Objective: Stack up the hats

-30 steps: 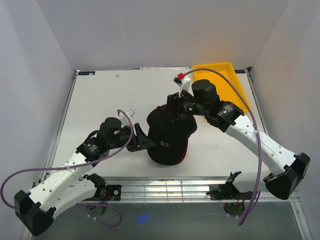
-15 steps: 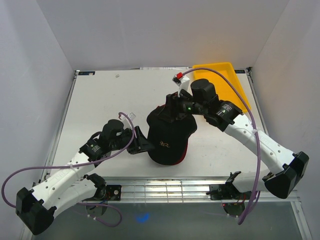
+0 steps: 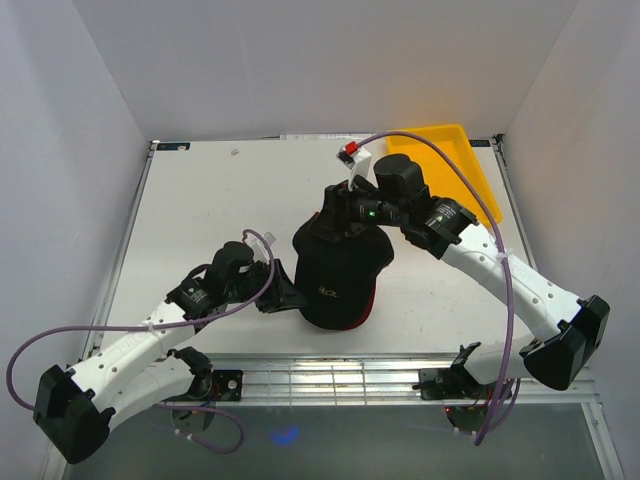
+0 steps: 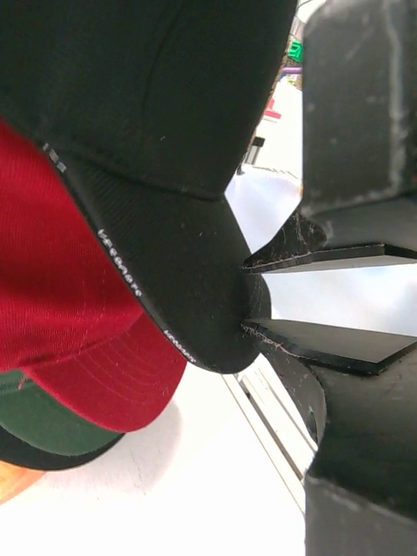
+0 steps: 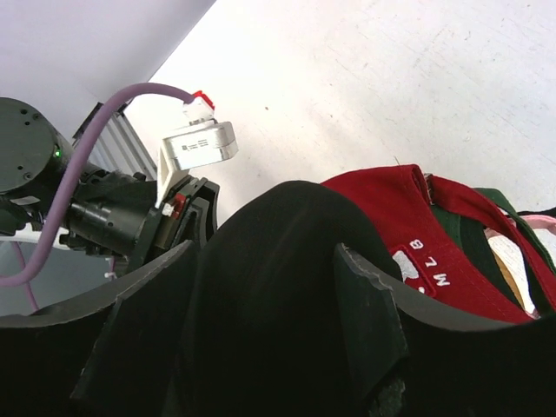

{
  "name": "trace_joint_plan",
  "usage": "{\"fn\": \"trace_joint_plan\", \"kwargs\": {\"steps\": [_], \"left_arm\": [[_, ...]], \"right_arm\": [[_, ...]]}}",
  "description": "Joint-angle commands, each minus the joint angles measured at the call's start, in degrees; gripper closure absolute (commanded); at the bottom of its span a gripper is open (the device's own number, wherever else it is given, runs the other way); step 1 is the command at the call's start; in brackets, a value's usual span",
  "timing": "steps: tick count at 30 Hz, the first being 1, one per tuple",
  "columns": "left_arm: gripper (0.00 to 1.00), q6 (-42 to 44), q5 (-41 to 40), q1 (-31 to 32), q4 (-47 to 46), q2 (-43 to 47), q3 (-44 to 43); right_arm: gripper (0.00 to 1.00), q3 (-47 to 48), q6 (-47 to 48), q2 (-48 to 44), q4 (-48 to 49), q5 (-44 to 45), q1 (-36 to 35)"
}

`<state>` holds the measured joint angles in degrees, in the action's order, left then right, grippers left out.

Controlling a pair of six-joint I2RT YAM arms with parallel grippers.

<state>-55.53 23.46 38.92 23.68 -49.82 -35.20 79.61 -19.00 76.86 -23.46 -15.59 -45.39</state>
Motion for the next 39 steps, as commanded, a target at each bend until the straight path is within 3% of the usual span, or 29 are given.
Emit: {"fn": "trace_joint_plan", "kwargs": {"steps": [1, 19, 29, 39], "left_arm": [[0.63, 0.7, 1.1, 0.6, -0.8, -0.7, 0.6], [0.65, 0.2, -0.1, 1.0, -1.2, -2.0, 2.2], [0.63, 0.1, -0.3, 1.4, -1.6, -1.6, -1.2], [0.63, -0.5, -1.2, 1.4, -1.4, -2.9, -2.7]], "right_arm": [[0.3, 2.2, 1.0, 0.1, 2.5, -0.1, -0.5], [0.3, -0.1, 0.8, -0.2, 3.3, 0.5, -0.8], [0.3, -1.7, 0.7, -0.8, 3.0, 2.0, -0.8], [0.28, 2.3, 3.4, -4.9, -5.8, 11.2, -0.4]]}}
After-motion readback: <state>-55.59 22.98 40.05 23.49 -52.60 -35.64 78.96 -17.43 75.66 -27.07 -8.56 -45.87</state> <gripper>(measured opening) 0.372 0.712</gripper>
